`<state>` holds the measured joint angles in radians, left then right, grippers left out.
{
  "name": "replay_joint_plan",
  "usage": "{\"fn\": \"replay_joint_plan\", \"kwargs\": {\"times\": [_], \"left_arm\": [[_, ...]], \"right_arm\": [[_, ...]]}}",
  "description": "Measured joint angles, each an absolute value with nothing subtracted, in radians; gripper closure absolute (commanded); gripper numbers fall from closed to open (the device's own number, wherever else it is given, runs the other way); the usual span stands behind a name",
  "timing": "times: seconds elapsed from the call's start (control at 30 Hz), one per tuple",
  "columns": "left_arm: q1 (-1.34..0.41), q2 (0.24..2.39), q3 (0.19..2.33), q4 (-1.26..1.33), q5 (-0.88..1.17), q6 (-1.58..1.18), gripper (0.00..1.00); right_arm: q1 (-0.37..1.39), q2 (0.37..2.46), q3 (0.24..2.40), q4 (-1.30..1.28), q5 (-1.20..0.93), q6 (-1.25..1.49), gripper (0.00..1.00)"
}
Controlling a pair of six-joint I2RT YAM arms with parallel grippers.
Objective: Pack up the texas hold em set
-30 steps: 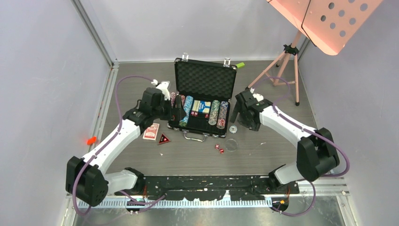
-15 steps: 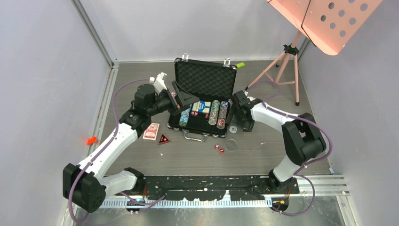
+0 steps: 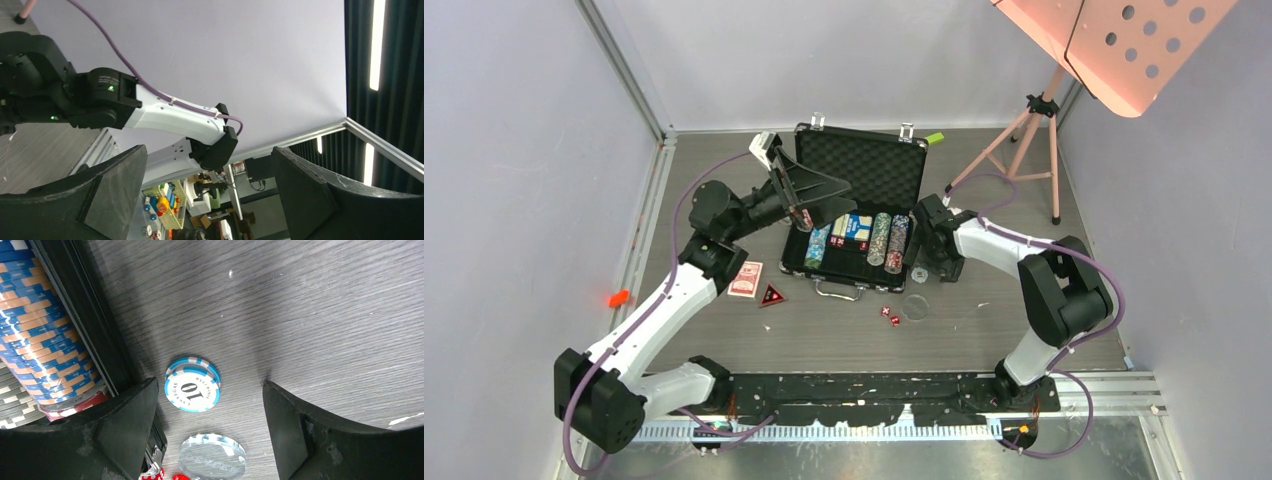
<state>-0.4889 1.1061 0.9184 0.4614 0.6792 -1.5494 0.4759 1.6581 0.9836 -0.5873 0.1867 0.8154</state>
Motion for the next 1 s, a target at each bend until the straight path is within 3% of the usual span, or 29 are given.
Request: {"fn": "replay_joint_plan", "kwargs": {"times": [0.3,0.73,1.0], "left_arm": [[-0.484,1.15,0.939,0.432,0.701,-1.491,0.02],[-0.484,1.14,0.963,-0.028,0.659,-1.029,0.02],[-0.473,1.132,0.963,-0.231,0.566,-0.788,0.02]], "right_arm": [[0.477,1.658,0.984,-0.594,0.188,0.817,0.16],[0.502,1.657,0.997,-0.625,0.213,0.814,0.16],[0.51,1.657,0.997,-0.629,0.22,0.81,0.21]]}}
